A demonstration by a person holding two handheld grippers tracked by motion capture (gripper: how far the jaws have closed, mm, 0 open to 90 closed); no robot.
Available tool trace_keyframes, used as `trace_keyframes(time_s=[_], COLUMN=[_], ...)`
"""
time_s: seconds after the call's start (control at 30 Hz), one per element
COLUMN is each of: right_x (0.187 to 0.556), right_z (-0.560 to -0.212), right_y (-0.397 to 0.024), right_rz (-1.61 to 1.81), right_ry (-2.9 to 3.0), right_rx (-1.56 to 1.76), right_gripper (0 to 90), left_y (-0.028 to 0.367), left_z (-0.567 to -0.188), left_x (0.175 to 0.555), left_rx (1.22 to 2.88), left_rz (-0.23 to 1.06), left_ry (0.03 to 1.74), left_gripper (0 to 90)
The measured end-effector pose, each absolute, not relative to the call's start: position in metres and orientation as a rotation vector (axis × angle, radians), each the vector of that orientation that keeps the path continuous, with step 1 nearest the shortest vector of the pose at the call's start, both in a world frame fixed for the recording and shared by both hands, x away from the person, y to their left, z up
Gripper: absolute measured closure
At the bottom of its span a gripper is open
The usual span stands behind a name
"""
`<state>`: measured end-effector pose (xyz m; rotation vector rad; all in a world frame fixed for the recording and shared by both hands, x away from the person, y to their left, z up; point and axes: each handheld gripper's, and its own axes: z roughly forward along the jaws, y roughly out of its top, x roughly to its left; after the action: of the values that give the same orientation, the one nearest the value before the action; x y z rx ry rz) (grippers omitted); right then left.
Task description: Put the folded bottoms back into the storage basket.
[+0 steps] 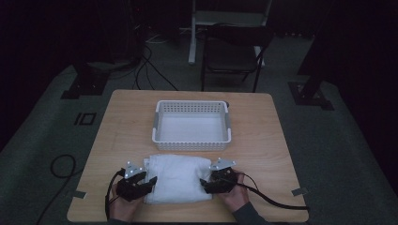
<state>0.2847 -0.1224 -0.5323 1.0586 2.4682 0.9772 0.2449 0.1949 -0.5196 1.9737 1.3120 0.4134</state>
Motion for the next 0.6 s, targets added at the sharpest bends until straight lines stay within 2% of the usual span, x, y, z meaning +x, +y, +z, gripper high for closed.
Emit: trace_keyframes(time_s=[0.6], right_x=[0.307], right_z=[-0.53], right_y=[-0.155], right_rz=[0.936], right_ry=[2.353], right_rx=[1.214], right_gripper=[27.3], left_y=[0.159], left_z=[-0.52], left_x=[0.29], left_rx=[1.986], left_rz=[0.425], left_ry=[1.24], left_gripper=[48.2])
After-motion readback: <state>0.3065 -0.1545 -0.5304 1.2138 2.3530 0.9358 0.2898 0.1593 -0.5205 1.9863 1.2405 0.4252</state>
